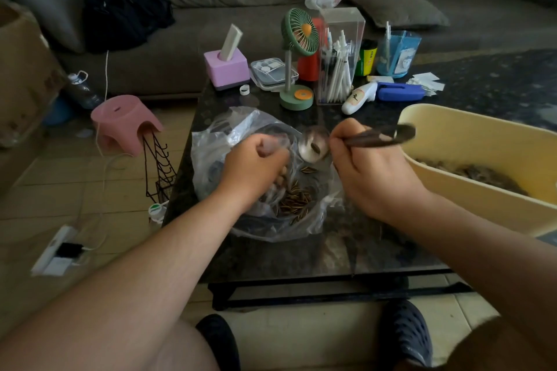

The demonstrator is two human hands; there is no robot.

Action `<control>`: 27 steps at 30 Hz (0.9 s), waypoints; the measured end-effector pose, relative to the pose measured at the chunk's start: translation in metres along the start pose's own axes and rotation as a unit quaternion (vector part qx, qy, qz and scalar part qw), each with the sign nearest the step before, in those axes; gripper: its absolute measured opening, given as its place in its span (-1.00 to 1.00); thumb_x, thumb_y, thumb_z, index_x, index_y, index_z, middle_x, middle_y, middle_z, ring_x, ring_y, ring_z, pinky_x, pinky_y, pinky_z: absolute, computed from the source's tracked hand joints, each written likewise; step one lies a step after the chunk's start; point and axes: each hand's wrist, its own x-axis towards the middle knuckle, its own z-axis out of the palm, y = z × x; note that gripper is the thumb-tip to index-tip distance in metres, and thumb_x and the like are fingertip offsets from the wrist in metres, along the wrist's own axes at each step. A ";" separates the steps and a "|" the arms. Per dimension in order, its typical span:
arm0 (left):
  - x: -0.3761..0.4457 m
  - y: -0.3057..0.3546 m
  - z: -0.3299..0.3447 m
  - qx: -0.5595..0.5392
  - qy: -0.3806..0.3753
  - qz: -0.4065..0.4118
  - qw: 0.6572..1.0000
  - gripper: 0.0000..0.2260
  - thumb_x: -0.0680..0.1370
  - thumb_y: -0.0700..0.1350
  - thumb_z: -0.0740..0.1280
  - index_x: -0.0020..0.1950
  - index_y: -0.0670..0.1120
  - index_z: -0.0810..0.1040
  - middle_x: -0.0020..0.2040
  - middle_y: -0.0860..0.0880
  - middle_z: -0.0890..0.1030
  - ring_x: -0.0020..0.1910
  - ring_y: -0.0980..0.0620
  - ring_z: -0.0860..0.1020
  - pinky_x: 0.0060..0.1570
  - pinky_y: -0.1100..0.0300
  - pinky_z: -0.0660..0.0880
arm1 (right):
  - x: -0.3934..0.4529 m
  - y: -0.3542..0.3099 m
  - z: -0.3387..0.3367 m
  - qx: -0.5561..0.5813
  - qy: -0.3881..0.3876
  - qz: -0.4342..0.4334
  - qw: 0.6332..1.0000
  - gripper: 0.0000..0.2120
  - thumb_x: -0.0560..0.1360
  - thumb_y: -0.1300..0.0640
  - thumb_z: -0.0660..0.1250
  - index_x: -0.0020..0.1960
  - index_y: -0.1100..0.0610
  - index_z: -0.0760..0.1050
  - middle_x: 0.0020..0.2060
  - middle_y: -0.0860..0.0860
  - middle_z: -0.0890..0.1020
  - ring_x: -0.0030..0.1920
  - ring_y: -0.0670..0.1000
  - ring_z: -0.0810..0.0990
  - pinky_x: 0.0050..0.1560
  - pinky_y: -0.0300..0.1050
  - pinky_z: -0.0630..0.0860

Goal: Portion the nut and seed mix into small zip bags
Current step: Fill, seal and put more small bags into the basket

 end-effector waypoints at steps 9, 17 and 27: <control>-0.006 -0.002 -0.005 0.030 -0.137 -0.064 0.988 -0.81 0.56 0.09 0.47 0.06 0.02 0.75 0.09 0.09 0.75 0.13 0.02 0.69 0.26 -0.07 0.61 | -0.002 0.009 0.010 -0.019 -0.176 0.027 0.984 -0.84 0.72 -0.01 0.11 -0.03 -0.05 0.37 -0.17 -0.10 0.52 -0.16 -0.09 0.53 -0.10 -0.06 0.44; -0.014 -0.014 -0.010 0.094 -0.177 -0.147 0.969 -0.86 0.52 0.05 0.54 0.00 0.03 0.78 -0.08 -0.06 0.77 -0.10 -0.06 0.70 -0.02 0.03 0.67 | -0.006 0.013 0.015 -0.048 -0.196 -0.002 0.979 -0.72 0.72 -0.01 0.10 -0.16 -0.20 0.19 -0.23 -0.14 0.46 -0.23 -0.10 0.48 -0.14 -0.06 0.41; -0.014 -0.022 0.003 0.147 -0.100 -0.103 0.979 -0.78 0.52 0.13 0.52 -0.16 0.00 0.78 -0.19 0.16 0.73 -0.06 0.16 0.66 -0.01 0.16 0.58 | -0.010 0.009 0.016 0.001 -0.182 0.061 0.981 -0.75 0.74 0.02 0.11 -0.10 0.01 0.39 -0.22 -0.04 0.56 -0.21 -0.06 0.56 -0.19 -0.12 0.39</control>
